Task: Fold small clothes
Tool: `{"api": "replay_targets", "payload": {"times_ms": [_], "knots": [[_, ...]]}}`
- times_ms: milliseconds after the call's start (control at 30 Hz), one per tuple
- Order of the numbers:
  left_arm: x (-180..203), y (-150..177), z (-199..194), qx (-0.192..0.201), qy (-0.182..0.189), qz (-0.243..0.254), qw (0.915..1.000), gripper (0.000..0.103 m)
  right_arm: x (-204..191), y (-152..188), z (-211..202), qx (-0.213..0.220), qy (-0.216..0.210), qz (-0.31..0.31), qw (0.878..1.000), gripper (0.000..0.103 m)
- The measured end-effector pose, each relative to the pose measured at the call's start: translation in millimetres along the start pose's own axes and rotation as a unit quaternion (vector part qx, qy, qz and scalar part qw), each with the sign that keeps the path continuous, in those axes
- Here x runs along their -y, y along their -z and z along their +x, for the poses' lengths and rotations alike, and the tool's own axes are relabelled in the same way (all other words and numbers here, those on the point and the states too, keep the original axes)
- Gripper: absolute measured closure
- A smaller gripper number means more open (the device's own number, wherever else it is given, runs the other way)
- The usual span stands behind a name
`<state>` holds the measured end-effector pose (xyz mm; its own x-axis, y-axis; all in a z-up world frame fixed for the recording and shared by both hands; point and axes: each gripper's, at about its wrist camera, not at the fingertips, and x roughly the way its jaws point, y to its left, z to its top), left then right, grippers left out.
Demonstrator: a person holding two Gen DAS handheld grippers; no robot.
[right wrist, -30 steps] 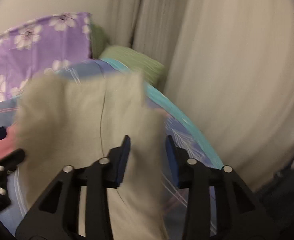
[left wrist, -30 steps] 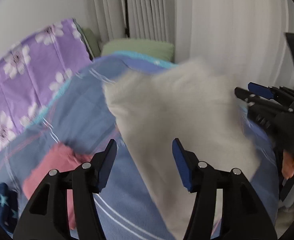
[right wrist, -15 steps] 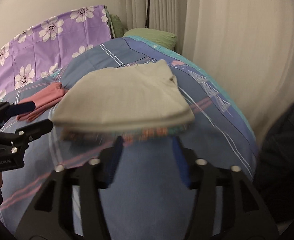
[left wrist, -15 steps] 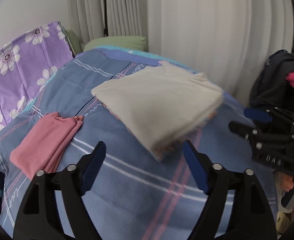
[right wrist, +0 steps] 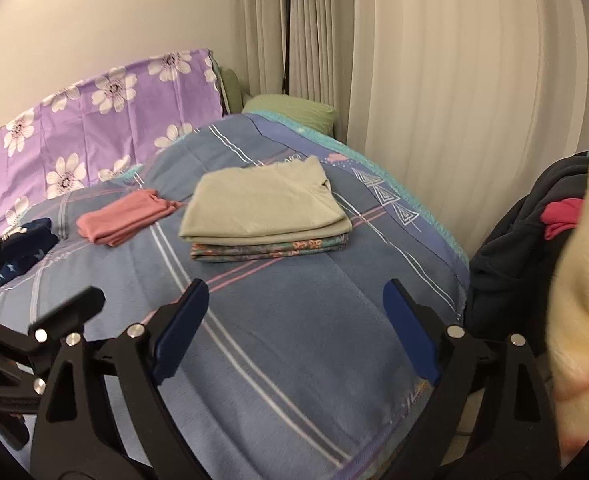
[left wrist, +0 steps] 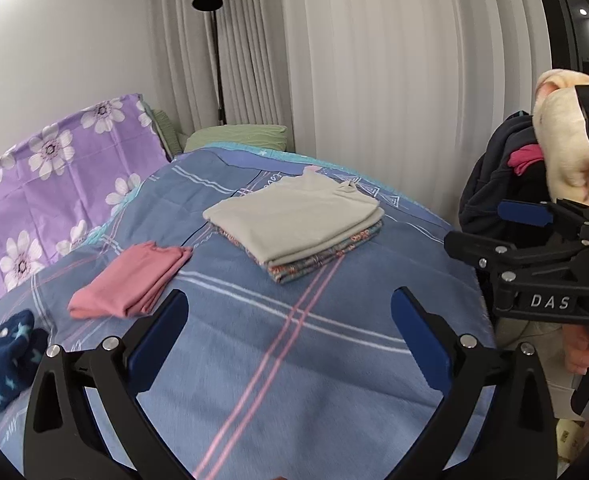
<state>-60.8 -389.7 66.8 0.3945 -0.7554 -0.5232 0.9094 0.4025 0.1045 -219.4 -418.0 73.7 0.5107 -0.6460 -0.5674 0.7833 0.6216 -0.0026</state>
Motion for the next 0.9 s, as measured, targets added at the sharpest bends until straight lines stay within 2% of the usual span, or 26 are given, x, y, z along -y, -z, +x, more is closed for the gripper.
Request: {"api": "replay_targets", "payload": {"times_ms": [133,300,467,900], "knots": [[4.5,7.3,-23.4,0.0,-0.003,-0.017,0.9998,0.002,-0.6,6.2,-20.5,0.005,-0.003,0.001,1.0,0.009],[22.5,14.6,-52.1,0.009,-0.033,-0.007,0.9994,0.002,1.4,12.7,-34.8,0.003,-0.01,0.005,1.0,0.009],[27.9,18.8,-77.8,0.028,-0.028,-0.012,0.9992,0.002,1.1,17.0,-44.8,0.005,-0.001,-0.006,1.0,0.009],[15.1,32.4,-95.6,0.024,-0.052,-0.036,0.9977,0.001,-10.8,14.2,-50.6,0.009,-0.001,-0.016,1.0,0.009]]}}
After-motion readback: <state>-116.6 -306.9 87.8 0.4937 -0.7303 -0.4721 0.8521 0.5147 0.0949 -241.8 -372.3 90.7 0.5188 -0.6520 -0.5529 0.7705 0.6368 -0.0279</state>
